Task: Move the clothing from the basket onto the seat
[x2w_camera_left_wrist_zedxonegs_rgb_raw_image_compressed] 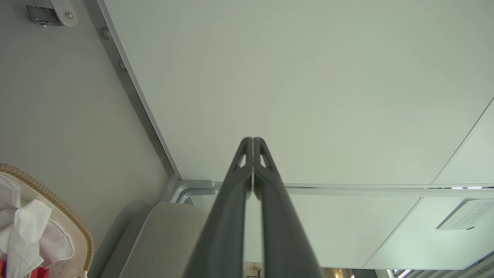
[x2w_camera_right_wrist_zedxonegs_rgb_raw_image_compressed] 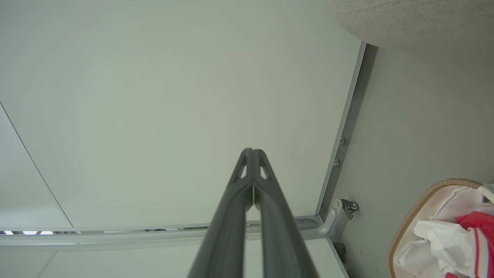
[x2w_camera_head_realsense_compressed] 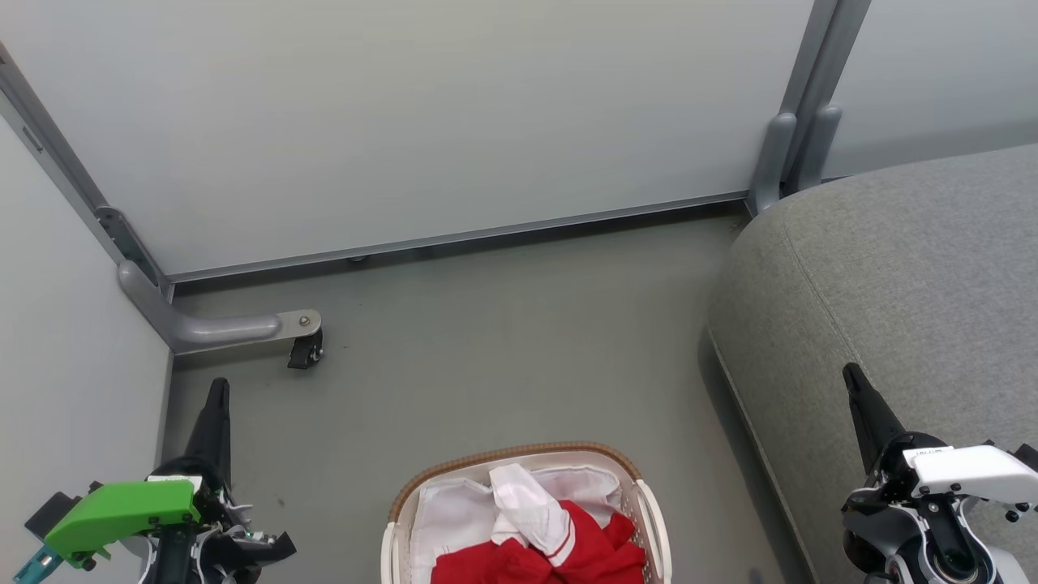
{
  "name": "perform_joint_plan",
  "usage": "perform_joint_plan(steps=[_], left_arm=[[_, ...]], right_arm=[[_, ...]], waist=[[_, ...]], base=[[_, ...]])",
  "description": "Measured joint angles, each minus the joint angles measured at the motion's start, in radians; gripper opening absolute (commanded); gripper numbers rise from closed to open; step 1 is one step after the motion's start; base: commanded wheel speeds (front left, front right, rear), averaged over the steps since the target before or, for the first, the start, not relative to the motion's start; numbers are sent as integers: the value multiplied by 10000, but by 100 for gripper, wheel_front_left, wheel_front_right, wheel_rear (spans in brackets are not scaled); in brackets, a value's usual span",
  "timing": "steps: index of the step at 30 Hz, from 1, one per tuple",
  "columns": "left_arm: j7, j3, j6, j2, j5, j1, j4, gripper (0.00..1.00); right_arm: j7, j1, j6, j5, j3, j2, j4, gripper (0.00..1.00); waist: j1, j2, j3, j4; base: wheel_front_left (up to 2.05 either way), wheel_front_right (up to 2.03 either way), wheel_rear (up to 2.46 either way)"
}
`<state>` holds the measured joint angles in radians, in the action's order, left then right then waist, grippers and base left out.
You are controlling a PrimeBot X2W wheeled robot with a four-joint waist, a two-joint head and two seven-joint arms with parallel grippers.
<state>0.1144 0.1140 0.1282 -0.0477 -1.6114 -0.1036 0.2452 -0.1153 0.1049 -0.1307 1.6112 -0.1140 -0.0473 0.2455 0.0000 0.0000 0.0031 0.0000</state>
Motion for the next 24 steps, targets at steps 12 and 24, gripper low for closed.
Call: perform_joint_plan(steps=[12,24], left_arm=[[0,0,0,0,0,0,0,0],[-140,-176,-23,69,17,416,464,100]], right_arm=[[0,0,0,0,0,0,0,0],[109,-362,4,-19,130,159,466,100]], waist=[[0,0,0,0],[0,0,-14,-2]], base=[[0,0,0],[0,0,0]])
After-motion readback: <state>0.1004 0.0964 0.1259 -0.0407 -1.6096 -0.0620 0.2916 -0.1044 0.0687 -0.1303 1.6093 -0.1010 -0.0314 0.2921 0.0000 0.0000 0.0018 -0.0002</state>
